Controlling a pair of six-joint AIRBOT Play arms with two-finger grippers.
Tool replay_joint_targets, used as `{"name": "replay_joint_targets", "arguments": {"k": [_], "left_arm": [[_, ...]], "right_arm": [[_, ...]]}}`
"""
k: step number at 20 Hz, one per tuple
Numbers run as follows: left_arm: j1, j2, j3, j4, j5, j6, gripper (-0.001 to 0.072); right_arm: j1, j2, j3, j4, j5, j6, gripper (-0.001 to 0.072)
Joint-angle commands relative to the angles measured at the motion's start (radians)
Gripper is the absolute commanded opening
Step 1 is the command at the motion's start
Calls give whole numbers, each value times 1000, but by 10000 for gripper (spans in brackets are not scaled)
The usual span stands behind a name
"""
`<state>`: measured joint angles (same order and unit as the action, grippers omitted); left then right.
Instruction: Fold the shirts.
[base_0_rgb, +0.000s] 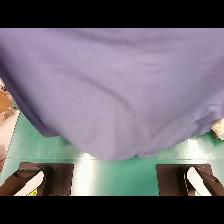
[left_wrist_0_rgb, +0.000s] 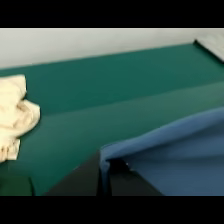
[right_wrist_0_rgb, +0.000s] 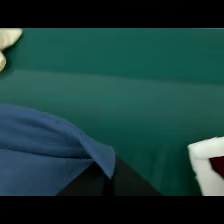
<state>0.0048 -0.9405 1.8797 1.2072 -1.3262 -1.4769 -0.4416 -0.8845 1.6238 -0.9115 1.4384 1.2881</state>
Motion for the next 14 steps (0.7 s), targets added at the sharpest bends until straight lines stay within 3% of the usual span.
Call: {"name": "replay_joint_targets", "arguments": {"k": [1,4,8,10,12,14], "left_arm": [[1,-113,-306,-69,171,33,29],[1,-336,-467,-224,436,132,29],[1,-587,-413,-386,608,163,29],[2,-672,-340,-399,659,178,29],[3,-729,-266,-399,693,180,29],[3,-754,-231,-400,687,229,29]], "right_arm": [[172,-319,-120,3,-79,-46,22],[280,-719,66,2,-67,-54,23],[301,-1091,507,-10,-82,87,21],[278,-1143,578,-8,-215,150,21],[254,-1100,465,12,-361,154,21],[232,-1075,371,83,-333,57,21]]}}
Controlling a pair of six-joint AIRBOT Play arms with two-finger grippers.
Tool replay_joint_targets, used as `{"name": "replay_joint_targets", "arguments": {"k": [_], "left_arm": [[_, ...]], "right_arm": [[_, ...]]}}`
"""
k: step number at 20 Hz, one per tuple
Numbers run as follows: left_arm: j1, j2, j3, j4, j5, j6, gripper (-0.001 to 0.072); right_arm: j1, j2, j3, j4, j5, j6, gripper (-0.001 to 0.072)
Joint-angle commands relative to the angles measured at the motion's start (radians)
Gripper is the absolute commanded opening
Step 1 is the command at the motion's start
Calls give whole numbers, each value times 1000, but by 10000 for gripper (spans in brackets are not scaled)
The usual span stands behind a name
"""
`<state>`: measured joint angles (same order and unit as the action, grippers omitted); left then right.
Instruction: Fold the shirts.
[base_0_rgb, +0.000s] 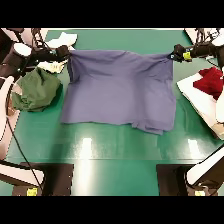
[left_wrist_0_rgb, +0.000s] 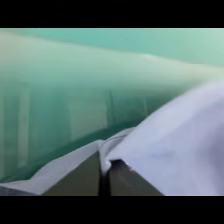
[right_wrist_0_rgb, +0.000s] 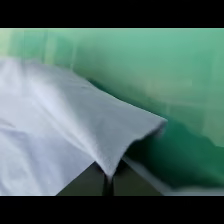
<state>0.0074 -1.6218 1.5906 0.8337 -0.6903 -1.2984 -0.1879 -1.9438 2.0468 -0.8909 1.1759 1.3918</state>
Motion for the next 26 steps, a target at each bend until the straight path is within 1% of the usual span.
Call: {"name": "replay_joint_targets", "arguments": {"k": [1,2,3,5,6,7,8,9,10,12,14,16,18,19,20,21,22,23,24,25,26], "left_arm": [[0,-79,58,-22,24,79,29],[0,-84,58,31,-34,95,28],[0,-84,50,129,-101,92,28],[0,-84,24,327,-249,48,28],[1,-84,-3,408,-292,16,28],[3,-84,-29,486,-319,-47,28],[3,-84,-54,555,-341,-111,28],[3,-84,-79,605,-359,-155,29],[3,-84,-99,615,-366,-164,29],[3,-84,-122,618,-337,-171,29],[3,-84,-122,617,-298,-171,29],[3,-84,-122,618,-299,-171,29],[3,-84,-122,613,-317,-170,32],[3,-84,-122,593,-338,-163,206],[3,-82,-120,586,-369,-175,556],[8,-82,-107,599,-418,-199,673],[19,-81,-82,606,-481,-198,672],[37,-78,-44,602,-545,-198,671],[58,-64,-16,592,-579,-199,650],[80,-32,-5,573,-603,-198,593],[99,-2,-5,560,-634,-197,594]], "right_arm": [[-32,-16,-69,73,-4,-81,21],[-45,-16,-79,63,67,-84,21],[-52,-16,-86,54,130,-84,21],[-69,-15,-104,51,274,-69,22],[-74,-16,-121,50,350,-50,22],[-74,-15,-144,50,402,-43,21],[-69,-15,-175,50,437,-37,21],[-63,-14,-216,49,467,-36,22],[-54,-13,-254,49,480,-36,21],[-33,-13,-330,46,478,-37,22],[-14,-13,-388,-18,487,-34,22],[-7,-13,-418,-109,508,-11,22],[-7,-10,-420,-119,498,-10,25],[-10,7,-421,-109,473,-12,55],[-19,41,-421,-98,439,-13,238],[-35,85,-421,-99,408,-14,360],[-58,136,-421,-100,379,-13,388],[-86,194,-421,-99,365,-12,388],[-113,249,-426,-99,368,-12,388],[-141,316,-456,-99,366,-13,388],[-165,378,-504,-98,369,-14,388]]}}
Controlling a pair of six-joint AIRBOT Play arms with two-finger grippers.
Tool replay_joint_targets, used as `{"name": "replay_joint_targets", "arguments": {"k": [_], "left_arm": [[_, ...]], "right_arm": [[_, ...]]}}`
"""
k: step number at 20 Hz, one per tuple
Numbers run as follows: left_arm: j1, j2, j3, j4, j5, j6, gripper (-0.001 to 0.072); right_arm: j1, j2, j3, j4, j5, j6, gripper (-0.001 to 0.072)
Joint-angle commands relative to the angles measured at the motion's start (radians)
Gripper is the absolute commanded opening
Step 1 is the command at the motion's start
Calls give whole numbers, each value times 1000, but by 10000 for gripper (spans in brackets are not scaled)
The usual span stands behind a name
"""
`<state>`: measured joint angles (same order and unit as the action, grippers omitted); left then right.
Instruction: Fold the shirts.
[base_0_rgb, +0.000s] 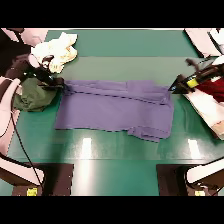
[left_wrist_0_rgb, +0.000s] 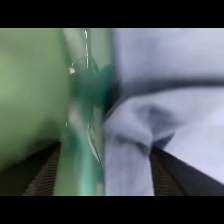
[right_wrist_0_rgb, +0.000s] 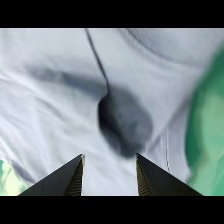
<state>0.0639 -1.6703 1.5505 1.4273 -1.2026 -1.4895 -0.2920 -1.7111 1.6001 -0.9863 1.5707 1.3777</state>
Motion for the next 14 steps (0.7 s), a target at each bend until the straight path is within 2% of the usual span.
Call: {"name": "replay_joint_targets", "arguments": {"k": [1,3,5,8,11,14], "left_arm": [[60,71,34,-43,-181,-2,594],[75,95,-6,-67,-323,20,594],[84,134,-133,-174,-379,78,593],[114,212,-401,-357,-338,157,593],[192,259,-586,-373,-297,211,593],[302,290,-622,-440,-294,244,593]], "right_arm": [[-79,195,-111,0,-23,-9,388],[-110,281,-259,11,-30,-33,388],[-151,357,-450,115,-65,-100,389],[-216,439,-710,204,-95,-177,389],[-270,465,-849,220,-80,-252,389],[-361,467,-918,371,-44,-333,388]]}}
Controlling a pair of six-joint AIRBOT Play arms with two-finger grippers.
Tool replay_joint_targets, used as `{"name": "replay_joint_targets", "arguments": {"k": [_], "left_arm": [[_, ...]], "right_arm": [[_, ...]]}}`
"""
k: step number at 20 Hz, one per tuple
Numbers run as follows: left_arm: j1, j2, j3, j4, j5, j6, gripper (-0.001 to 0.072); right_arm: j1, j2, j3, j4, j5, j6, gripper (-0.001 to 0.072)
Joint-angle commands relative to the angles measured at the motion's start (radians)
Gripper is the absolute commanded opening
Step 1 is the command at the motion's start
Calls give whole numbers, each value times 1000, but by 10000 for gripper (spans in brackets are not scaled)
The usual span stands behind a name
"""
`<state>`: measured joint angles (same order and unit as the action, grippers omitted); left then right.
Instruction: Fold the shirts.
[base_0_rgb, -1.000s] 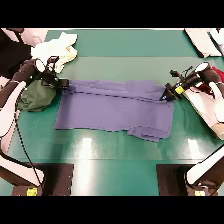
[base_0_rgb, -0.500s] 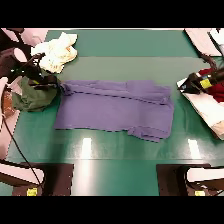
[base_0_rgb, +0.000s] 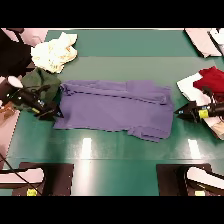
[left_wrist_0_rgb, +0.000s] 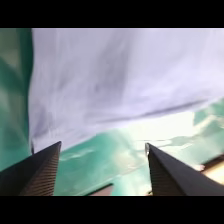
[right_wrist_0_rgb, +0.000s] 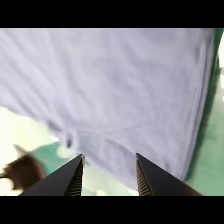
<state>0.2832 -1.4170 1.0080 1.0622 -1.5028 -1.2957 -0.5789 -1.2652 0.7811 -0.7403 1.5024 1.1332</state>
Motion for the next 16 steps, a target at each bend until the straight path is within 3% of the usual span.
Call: {"name": "replay_joint_targets", "arguments": {"k": [1,5,10,14,16], "left_arm": [[116,52,-80,-58,15,52,593],[161,63,-99,-14,74,49,593],[159,61,-234,-50,179,113,594],[159,61,-245,-181,213,137,591],[159,61,-245,-230,201,157,352]], "right_arm": [[-100,32,-114,153,21,-95,388],[-127,90,-122,154,-8,-96,387],[-127,93,-121,172,4,-95,387],[-127,93,-122,161,0,-94,385],[-127,93,-122,98,-7,-69,385]]}}
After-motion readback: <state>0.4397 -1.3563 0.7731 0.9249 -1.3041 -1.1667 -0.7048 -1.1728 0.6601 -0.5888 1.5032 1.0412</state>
